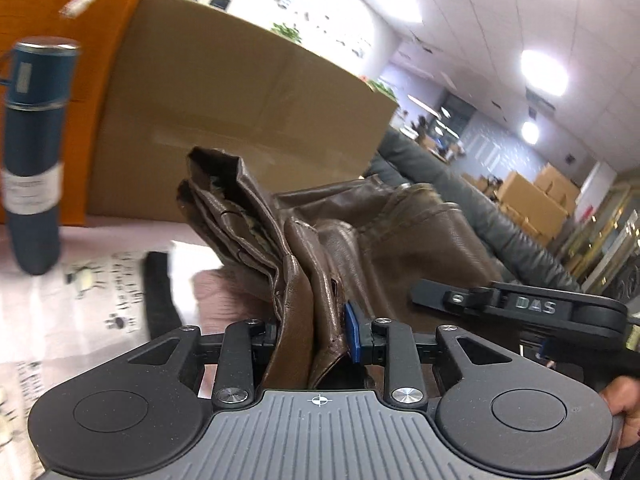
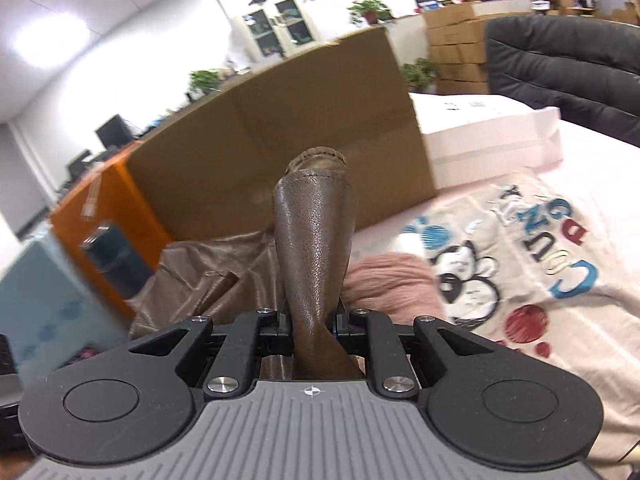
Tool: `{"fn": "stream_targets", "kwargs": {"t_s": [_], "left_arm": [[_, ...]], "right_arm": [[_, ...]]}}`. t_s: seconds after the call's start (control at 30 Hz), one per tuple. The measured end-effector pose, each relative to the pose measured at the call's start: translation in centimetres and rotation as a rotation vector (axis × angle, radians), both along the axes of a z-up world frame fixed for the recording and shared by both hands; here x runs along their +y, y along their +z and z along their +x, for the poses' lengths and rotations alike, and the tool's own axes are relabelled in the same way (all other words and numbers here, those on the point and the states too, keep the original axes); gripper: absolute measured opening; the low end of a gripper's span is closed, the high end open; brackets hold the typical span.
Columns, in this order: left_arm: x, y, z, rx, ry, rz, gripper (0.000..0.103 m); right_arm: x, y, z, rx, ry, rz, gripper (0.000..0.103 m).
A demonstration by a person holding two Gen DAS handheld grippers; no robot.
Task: Fold clothes
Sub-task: 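Grasp the folded jacket with the right tool while the left tool holds its other end, then carry the folded jacket with both tools and set it down beside the boxes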
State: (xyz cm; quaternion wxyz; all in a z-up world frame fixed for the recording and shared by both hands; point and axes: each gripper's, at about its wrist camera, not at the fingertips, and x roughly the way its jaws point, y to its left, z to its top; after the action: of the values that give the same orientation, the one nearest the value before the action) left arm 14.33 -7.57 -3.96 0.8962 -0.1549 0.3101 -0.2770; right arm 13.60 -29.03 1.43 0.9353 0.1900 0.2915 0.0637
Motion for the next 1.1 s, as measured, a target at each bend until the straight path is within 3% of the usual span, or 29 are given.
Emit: {"fn": "stream_targets", "kwargs": {"t_s": [0.1,0.17,0.27,0.43,0.5,0.67,0.77,0.87,1.1], "left_arm": [[-0.9,-0.9,0.9,0.002,-0.007,0.021,0.032],[-1.0,-1.3,1.0,-0.014,0.01,0.037,0.038],[-1.1,-1.5,1.4,-0.021,0.076,0.087,0.067],[-0.8,-3.6,3.3,0.077,0.093,0.139,0.07],[-0.6,-4.1,3.4,0.082,0.092,0.137,0.078],[0.4,-3.9,3.0,0.077,0.083,0.125,0.084],[0.9,-3.4,3.4,0.086,0.073,0.125,0.086],[1.5,-2.4,2.9,0.075,0.069,0.121,0.088],[3.8,1.7,-1.5,-0.055,0.144,0.064,0.095]], "right_arm": [[-1.2,-1.9,1.3,0.044,-0.068,-0.019,0.014],[-1.8,-3.1,2.1,0.066,-0.112,-0.016,0.021],[-2.0,-4.4,3.4,0.103,-0.149,-0.071,0.036],[-2.6,-6.8,5.2,0.172,-0.2,-0.093,0.05],[-2.6,-7.3,5.5,0.176,-0.207,-0.102,0.053],[-3.1,-7.7,5.6,0.193,-0.237,-0.109,0.072],[-2.3,-6.0,5.0,0.16,-0.257,-0.187,0.074],[-1.0,-2.5,2.5,0.009,-0.352,-0.304,0.079],[1.8,4.2,-3.5,-0.177,-0.295,-0.305,0.086]]}}
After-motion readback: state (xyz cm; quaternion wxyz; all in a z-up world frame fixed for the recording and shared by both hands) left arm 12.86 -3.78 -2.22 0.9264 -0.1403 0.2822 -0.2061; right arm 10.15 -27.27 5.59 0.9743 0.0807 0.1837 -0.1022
